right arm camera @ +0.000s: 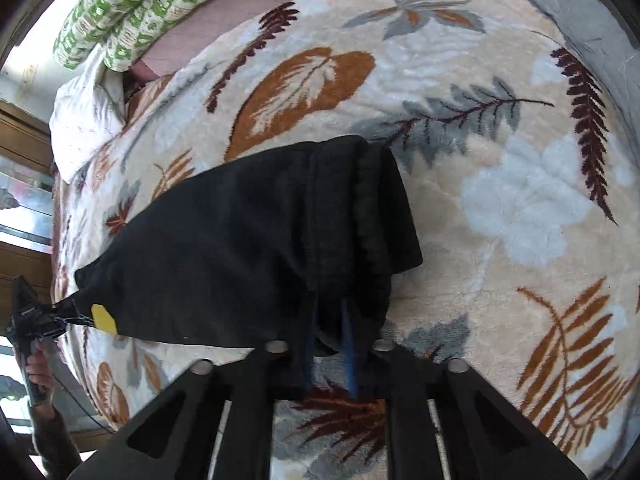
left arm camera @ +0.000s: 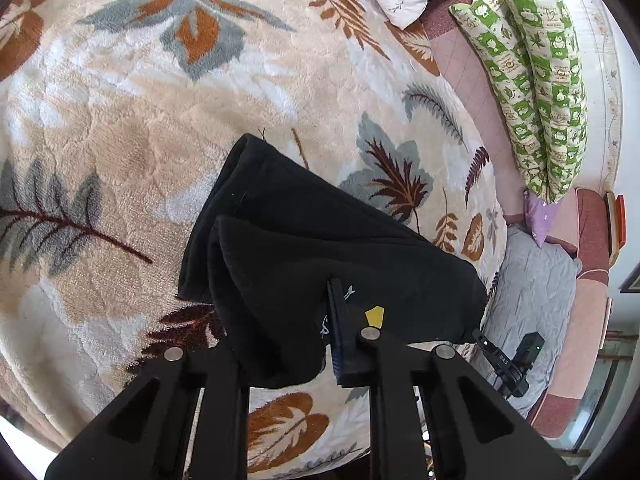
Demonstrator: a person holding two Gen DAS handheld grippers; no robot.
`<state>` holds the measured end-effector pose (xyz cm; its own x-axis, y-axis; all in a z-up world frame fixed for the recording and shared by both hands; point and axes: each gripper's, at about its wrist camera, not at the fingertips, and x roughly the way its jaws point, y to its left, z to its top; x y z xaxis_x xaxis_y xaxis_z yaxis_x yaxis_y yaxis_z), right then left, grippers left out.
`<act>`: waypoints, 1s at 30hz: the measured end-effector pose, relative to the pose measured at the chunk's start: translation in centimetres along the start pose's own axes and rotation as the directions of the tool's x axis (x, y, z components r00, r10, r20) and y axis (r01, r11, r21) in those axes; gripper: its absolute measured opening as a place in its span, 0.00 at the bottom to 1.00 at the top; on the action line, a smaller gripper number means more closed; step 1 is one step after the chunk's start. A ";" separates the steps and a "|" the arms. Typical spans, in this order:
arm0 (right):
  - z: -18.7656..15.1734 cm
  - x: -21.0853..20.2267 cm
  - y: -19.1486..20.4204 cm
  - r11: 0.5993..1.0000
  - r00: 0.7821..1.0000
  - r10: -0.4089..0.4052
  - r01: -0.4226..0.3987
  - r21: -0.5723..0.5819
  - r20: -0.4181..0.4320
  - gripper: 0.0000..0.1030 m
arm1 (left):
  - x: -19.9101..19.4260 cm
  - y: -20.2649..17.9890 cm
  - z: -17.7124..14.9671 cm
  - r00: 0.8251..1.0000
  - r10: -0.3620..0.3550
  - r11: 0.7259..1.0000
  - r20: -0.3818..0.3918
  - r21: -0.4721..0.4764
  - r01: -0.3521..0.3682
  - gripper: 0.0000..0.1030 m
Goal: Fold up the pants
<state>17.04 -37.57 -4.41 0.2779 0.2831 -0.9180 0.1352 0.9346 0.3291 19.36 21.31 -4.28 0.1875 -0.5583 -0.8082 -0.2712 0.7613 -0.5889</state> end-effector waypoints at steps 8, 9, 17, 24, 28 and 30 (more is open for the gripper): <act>1.8 -4.9 0.4 0.996 0.988 0.081 -0.085 0.020 0.134 0.06 | -2.5 -2.5 1.6 0.996 -0.026 0.999 0.082 0.021 0.024 0.08; 2.3 -5.3 0.6 0.994 0.984 0.097 -0.102 0.027 0.150 0.06 | -2.8 -3.0 1.9 0.996 -0.027 0.999 0.090 0.026 0.025 0.07; 6.1 -7.4 1.5 0.985 0.957 0.141 -0.160 0.059 0.253 0.06 | -5.2 -6.6 4.9 0.983 -0.010 0.997 0.185 0.073 -0.004 0.07; 7.3 -7.3 0.5 0.978 0.940 0.168 -0.196 0.068 0.296 0.06 | -3.9 -4.6 2.9 0.971 -0.015 0.986 0.237 0.163 -0.024 0.07; 5.1 -3.6 -2.9 0.972 0.958 0.154 -0.191 0.137 0.243 0.06 | -0.3 -1.2 1.5 0.984 0.027 0.982 0.176 0.178 -0.059 0.07; 3.8 -2.1 -4.5 0.967 0.964 0.151 -0.191 0.170 0.221 0.05 | 0.7 -0.1 0.9 0.983 0.064 0.977 0.171 0.189 -0.096 0.08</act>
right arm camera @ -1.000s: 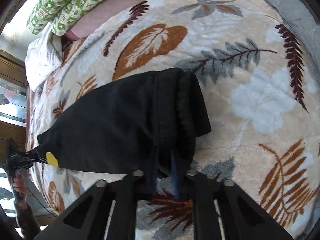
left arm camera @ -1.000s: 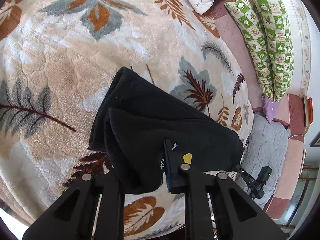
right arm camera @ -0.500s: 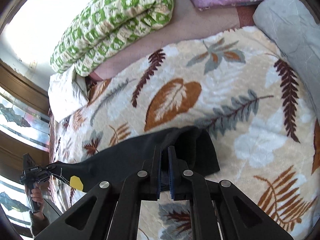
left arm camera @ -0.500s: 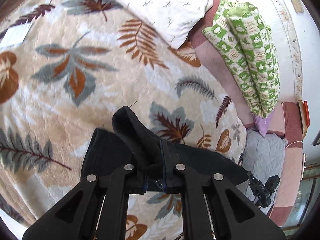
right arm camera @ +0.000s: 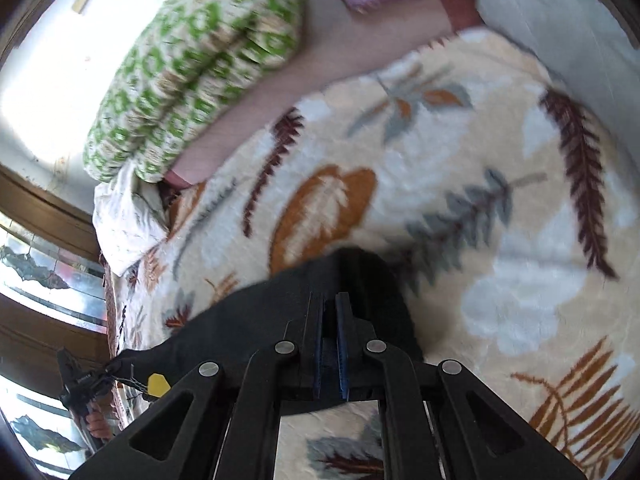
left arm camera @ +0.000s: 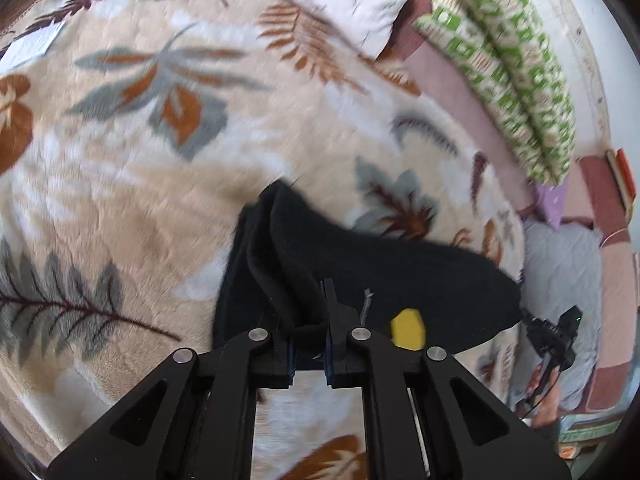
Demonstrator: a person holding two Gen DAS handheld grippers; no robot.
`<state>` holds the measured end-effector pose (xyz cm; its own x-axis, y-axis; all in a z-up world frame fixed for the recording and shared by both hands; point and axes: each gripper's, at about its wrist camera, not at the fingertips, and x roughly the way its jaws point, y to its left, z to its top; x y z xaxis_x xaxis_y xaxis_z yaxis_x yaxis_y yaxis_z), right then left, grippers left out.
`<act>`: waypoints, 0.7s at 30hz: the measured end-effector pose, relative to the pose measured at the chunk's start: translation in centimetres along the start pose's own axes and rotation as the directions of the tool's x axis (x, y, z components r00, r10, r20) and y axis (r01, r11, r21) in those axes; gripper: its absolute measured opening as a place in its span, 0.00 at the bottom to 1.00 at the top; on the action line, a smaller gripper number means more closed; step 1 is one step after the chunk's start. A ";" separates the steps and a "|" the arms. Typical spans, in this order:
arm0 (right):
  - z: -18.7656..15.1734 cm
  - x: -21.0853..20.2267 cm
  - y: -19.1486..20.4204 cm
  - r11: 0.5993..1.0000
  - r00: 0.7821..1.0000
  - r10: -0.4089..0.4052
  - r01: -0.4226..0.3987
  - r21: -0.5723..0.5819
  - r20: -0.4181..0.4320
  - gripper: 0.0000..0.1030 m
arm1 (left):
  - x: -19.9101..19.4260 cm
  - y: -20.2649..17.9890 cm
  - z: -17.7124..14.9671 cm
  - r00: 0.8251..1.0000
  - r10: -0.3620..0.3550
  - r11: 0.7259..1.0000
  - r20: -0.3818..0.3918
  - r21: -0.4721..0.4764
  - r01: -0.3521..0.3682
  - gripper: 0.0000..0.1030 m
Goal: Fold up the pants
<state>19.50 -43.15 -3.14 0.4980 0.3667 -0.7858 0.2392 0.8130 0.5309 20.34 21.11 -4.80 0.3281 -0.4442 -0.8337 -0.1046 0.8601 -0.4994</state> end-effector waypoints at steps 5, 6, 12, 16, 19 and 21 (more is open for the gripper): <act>-1.6 1.0 -3.2 0.998 0.998 -0.051 0.052 0.036 -0.026 0.01 | 1.2 2.2 -1.2 0.999 -0.021 0.999 -0.035 -0.033 0.020 0.08; -1.8 0.9 -3.9 0.997 0.998 -0.060 0.061 0.045 -0.026 0.01 | 1.1 2.1 -1.3 0.999 -0.019 1.000 -0.034 -0.024 0.018 0.08; -2.5 0.0 -5.3 0.994 0.996 -0.084 0.085 0.064 -0.022 0.02 | 0.3 1.2 -1.8 0.999 0.022 1.000 -0.048 0.012 -0.022 0.09; -2.4 -1.3 -3.6 0.998 0.999 -0.050 0.050 0.025 0.001 0.06 | -0.3 1.2 -1.9 0.998 0.029 1.000 -0.050 0.007 -0.029 0.09; -2.3 -1.1 -2.7 0.998 0.998 -0.058 0.058 0.009 -0.001 0.16 | -0.3 1.5 -2.0 0.998 0.025 1.000 -0.051 -0.015 -0.026 0.12; -2.3 -0.4 -2.3 0.999 1.000 -0.022 0.022 0.033 -0.012 0.30 | -0.1 1.3 -1.9 0.998 0.031 0.999 -0.059 -0.022 -0.033 0.12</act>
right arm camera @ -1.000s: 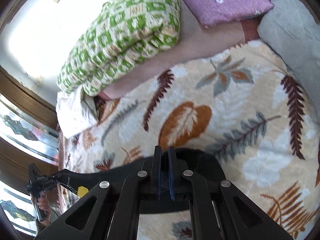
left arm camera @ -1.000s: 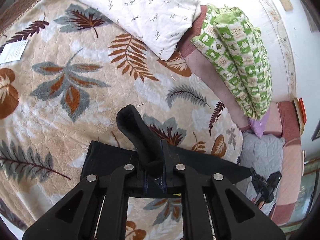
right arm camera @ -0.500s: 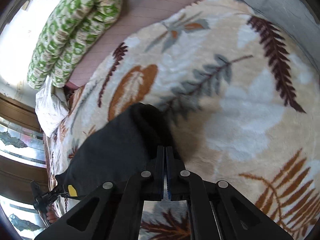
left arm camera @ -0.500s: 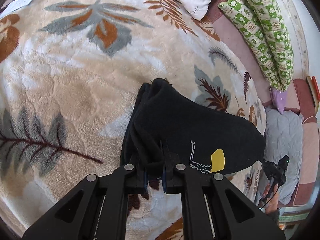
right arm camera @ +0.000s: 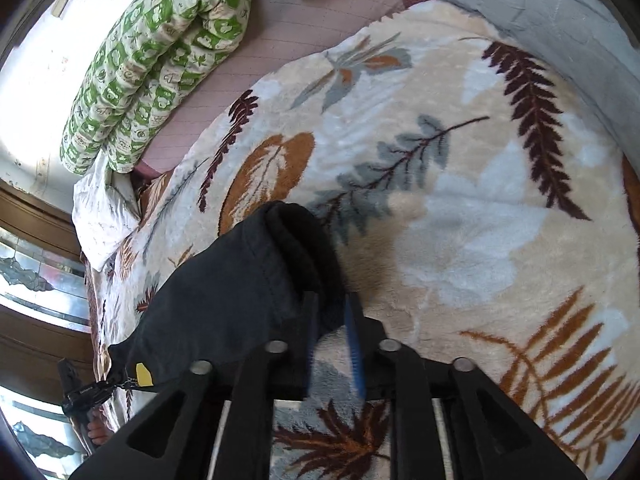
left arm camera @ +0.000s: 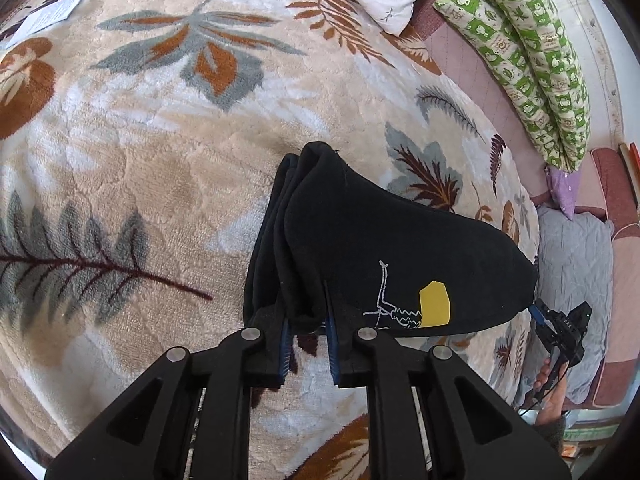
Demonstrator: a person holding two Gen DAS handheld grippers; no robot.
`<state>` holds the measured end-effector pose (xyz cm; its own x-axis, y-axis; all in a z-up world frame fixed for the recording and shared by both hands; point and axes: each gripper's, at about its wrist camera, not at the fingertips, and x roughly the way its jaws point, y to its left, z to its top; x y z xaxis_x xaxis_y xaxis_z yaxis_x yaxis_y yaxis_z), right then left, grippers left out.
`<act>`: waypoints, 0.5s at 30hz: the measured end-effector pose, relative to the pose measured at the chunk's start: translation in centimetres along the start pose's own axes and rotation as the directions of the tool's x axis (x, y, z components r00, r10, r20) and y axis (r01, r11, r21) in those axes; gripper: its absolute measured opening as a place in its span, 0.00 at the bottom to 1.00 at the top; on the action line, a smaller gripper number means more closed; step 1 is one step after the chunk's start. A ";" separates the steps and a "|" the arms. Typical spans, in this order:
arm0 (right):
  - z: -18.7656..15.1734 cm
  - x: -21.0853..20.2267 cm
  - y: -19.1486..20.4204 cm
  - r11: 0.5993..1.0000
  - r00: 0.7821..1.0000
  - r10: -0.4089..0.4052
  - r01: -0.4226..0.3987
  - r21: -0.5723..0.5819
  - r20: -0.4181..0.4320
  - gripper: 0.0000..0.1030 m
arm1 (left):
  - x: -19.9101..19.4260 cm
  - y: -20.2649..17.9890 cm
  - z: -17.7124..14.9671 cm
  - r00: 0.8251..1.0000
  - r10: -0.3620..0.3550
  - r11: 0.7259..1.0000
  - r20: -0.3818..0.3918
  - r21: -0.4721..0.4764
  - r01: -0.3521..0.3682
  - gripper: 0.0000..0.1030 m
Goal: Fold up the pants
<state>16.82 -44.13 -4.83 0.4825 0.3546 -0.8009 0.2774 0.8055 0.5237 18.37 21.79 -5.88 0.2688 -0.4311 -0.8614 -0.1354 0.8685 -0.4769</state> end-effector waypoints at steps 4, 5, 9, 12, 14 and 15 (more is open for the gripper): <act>-0.1 1.1 1.3 0.999 0.999 0.037 -0.037 -0.001 0.016 0.44 | 0.5 -0.3 0.2 1.000 0.015 1.000 -0.012 -0.002 -0.015 0.12; 0.0 1.6 1.6 1.000 1.000 0.011 -0.011 -0.006 0.014 0.45 | 0.6 -0.3 0.2 1.000 0.013 1.000 -0.012 -0.006 -0.013 0.12; 0.2 3.1 2.1 0.998 0.998 -0.064 0.064 -0.025 -0.013 0.40 | 0.7 -0.4 0.2 1.000 0.024 1.000 -0.007 -0.009 -0.024 0.12; 0.1 2.4 3.0 0.994 0.998 -0.063 0.064 -0.084 0.009 0.17 | 0.5 -0.5 0.2 0.999 0.037 0.999 0.008 -0.005 -0.037 0.12; -0.1 0.8 3.0 0.997 0.998 -0.022 0.026 -0.075 0.051 0.11 | 0.9 -0.3 0.3 0.998 0.055 0.998 -0.006 -0.006 -0.055 0.12; -0.1 0.2 2.5 0.998 0.998 -0.003 0.006 -0.065 0.058 0.11 | 1.1 -0.3 0.3 0.998 0.058 0.998 -0.011 -0.003 -0.058 0.12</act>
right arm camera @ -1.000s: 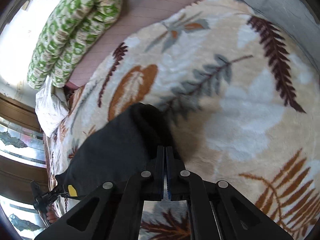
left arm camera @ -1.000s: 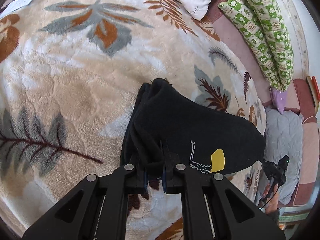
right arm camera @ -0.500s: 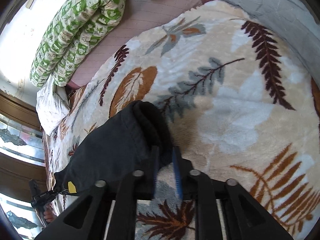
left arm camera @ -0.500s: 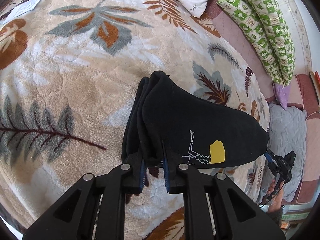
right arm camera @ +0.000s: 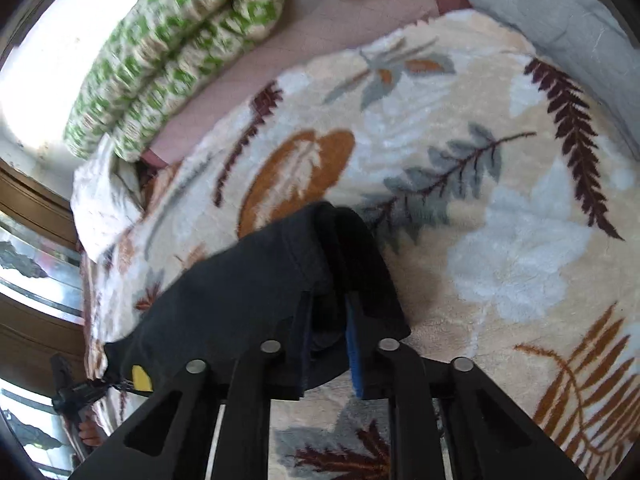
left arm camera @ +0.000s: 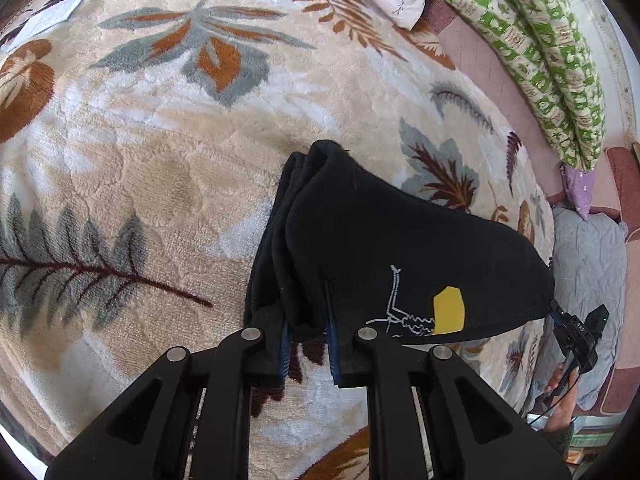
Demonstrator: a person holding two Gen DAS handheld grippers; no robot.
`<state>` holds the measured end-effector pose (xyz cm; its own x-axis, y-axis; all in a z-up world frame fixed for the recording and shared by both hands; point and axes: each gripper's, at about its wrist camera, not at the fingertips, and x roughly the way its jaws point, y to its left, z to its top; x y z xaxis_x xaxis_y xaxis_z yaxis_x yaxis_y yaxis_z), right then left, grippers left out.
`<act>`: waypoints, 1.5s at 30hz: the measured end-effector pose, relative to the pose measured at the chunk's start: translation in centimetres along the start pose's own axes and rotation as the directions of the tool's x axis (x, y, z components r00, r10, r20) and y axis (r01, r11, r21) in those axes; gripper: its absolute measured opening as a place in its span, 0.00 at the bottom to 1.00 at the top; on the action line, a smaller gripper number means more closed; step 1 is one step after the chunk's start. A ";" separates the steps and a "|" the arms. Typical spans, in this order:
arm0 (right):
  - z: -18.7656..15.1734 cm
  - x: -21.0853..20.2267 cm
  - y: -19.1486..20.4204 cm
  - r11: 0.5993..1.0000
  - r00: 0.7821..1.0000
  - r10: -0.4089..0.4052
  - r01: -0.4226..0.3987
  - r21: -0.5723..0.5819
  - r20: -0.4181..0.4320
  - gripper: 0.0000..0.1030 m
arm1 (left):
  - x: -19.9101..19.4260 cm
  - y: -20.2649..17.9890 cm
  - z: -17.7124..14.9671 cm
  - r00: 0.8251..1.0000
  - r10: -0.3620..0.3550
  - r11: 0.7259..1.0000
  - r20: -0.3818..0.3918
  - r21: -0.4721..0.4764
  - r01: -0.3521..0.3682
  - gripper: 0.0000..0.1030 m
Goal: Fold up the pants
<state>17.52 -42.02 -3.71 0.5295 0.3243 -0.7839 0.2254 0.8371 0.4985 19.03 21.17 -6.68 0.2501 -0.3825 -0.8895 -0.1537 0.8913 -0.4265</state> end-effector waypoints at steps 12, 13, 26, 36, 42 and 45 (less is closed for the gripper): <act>-1.0 1.8 -3.4 0.991 0.994 -0.086 0.092 0.097 -0.063 0.29 | -1.0 0.3 -0.9 0.998 -0.012 1.000 -0.055 0.000 0.012 0.12; -1.0 1.3 -3.1 0.992 0.995 -0.081 0.087 0.094 -0.061 0.29 | -1.4 0.5 -1.2 0.998 -0.016 1.000 -0.064 0.001 0.016 0.12; 2.1 -3.4 8.5 0.949 0.997 -0.038 0.017 -0.314 -0.063 0.49 | -6.3 -9.4 0.7 1.000 -0.011 0.961 0.017 0.277 0.005 0.40; 4.1 10.0 17.6 0.778 0.956 -0.214 0.042 -0.626 -0.202 0.49 | 4.8 -22.7 6.2 0.992 0.032 0.886 -0.122 0.463 0.029 0.43; 1.8 14.5 17.3 0.695 0.922 -0.252 -0.040 -0.718 -0.295 0.49 | 9.3 -25.1 6.8 0.980 0.070 0.852 -0.185 0.522 0.037 0.43; 0.0 14.5 17.3 0.604 0.912 -0.281 -0.074 -0.793 -0.299 0.49 | 10.4 -26.2 6.3 0.975 0.091 0.814 -0.202 0.579 0.044 0.43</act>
<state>29.07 -22.87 -6.44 0.1751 0.1921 -0.9656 -0.5517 0.8315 0.0654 31.73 -4.63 -3.68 0.0369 -0.3408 -0.9394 0.4393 0.8499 -0.2911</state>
